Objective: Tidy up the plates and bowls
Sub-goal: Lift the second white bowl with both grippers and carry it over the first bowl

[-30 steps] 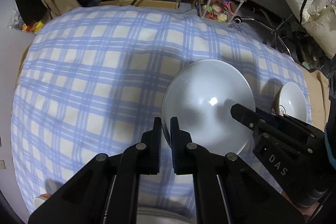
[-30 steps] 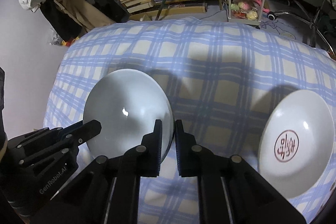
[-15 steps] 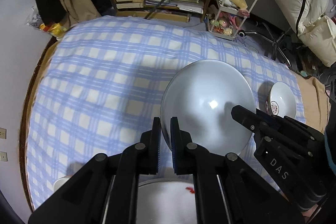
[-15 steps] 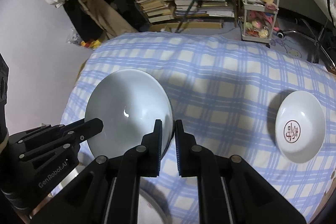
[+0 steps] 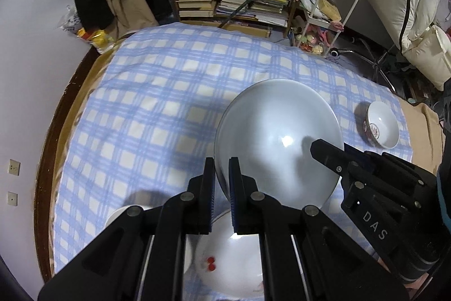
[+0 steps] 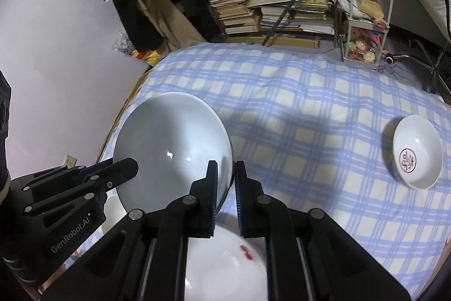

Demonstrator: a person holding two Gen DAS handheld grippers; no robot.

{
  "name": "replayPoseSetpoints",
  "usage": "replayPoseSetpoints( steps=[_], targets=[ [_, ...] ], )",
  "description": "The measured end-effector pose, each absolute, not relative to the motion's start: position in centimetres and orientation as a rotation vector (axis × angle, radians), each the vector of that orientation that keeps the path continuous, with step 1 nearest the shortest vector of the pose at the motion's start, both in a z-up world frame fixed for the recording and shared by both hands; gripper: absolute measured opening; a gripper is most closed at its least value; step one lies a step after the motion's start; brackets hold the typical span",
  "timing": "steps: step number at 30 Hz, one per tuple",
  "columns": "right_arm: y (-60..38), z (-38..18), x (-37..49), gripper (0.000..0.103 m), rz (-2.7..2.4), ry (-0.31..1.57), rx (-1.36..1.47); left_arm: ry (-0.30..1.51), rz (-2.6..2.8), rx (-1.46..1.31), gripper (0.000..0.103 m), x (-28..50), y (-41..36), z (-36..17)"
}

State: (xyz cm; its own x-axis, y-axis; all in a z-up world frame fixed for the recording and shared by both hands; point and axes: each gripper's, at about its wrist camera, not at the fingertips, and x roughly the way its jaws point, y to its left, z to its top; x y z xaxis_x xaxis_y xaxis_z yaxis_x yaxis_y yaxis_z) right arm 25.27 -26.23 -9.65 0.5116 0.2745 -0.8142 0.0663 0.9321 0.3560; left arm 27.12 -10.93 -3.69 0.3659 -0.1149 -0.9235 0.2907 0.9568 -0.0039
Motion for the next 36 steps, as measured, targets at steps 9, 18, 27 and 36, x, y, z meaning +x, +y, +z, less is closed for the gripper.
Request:
replayPoseSetpoints(
  steps=[9,18,27,36],
  targets=[
    [-20.9,-9.3,23.2,0.013,0.165,1.027,0.309,1.135,-0.222,0.173,0.008,24.4,-6.2,-2.4],
    [-17.0,-8.6,21.4,0.013,0.204,1.009,0.311,1.103,-0.186,0.134,0.008,22.6,-1.6,-1.3],
    [-12.0,-8.6,20.5,0.013,0.247,1.005,0.267,1.108,-0.157,0.071,0.008,20.9,3.6,-1.9],
    [-8.3,-10.0,20.1,0.013,0.272,1.033,0.234,1.120,-0.137,0.026,0.008,20.1,7.6,-3.3]
  ],
)
